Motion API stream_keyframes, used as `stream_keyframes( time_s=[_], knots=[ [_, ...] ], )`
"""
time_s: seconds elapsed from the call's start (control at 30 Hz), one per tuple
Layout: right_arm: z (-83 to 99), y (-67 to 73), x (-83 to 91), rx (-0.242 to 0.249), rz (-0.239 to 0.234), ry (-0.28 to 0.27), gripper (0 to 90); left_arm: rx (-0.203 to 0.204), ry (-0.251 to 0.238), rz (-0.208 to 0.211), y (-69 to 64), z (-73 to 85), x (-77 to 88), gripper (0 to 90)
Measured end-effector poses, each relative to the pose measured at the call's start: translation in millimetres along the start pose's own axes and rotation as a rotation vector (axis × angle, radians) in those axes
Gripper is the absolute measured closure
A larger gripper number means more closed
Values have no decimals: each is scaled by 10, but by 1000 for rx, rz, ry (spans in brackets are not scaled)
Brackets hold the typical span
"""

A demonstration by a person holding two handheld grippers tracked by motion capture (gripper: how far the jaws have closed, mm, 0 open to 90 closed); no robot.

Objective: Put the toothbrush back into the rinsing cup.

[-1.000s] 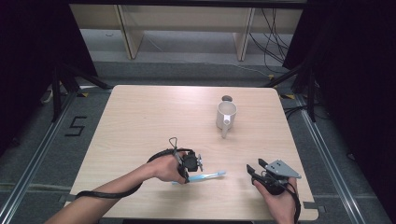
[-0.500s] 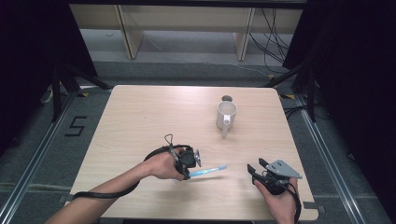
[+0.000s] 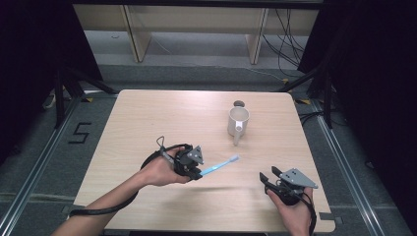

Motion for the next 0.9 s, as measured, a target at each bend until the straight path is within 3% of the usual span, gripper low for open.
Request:
stream_keyframes(
  time_s=[0.03, 0.07, 0.13, 0.2, 0.23, 0.33, 0.5, 0.53, 0.6, 0.63, 0.7, 0.73, 0.77, 0.8, 0.9],
  knots=[
    [-7, -1, -5, 9, -2, -6, 471, -2, -5, -5, 11, 4, 23, 787],
    [-25, -31, -17, 53, -1, -23, 471, -14, -17, -17, 35, -1, 45, 787],
    [-29, -3, -26, 32, -6, -30, 471, -15, -30, -30, 61, 4, 83, 787],
    [-29, -1, -18, 42, -9, -19, 471, 11, -94, -47, 63, -24, 94, 787],
    [-37, 7, -25, 38, -8, -33, 472, -9, -99, -54, 85, -20, 121, 787],
    [-37, 26, -17, 25, -20, -22, 472, 29, -178, -70, 84, -33, 138, 787],
    [-90, 61, -28, 13, -23, -66, 471, 70, -275, -99, 118, -8, 179, 787],
    [-108, 49, -22, 35, -17, -76, 467, 78, -296, -105, 126, -6, 191, 787],
    [-119, 109, -18, -18, -23, -78, 451, 94, -339, -118, 137, -3, 215, 787],
    [-144, 109, -37, 4, -34, -103, 442, 101, -360, -124, 140, -2, 223, 788],
    [-171, 128, -28, -3, -17, -114, 435, 111, -398, -144, 149, 6, 239, 787],
    [-198, 120, -42, 23, -23, -136, 434, 120, -403, -144, 141, 17, 244, 788],
    [-207, 151, -46, 3, -30, -140, 434, 120, -427, -151, 144, 19, 247, 788],
    [-209, 161, -33, 6, -34, -125, 435, 122, -443, -163, 146, 23, 252, 788],
    [-249, 195, -56, 26, -46, -151, 441, 141, -496, -176, 151, 41, 264, 787]
  ],
)
Point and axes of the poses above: each handheld gripper's, and its own axes: x roughly backward along the jaws, z roughly out of its underside, y roughly to its left, the point moved 8 cm from there along -x, roughly forward along the jaws, and after that the axes turned 4 degrees about -y, right-handed, at the moved point
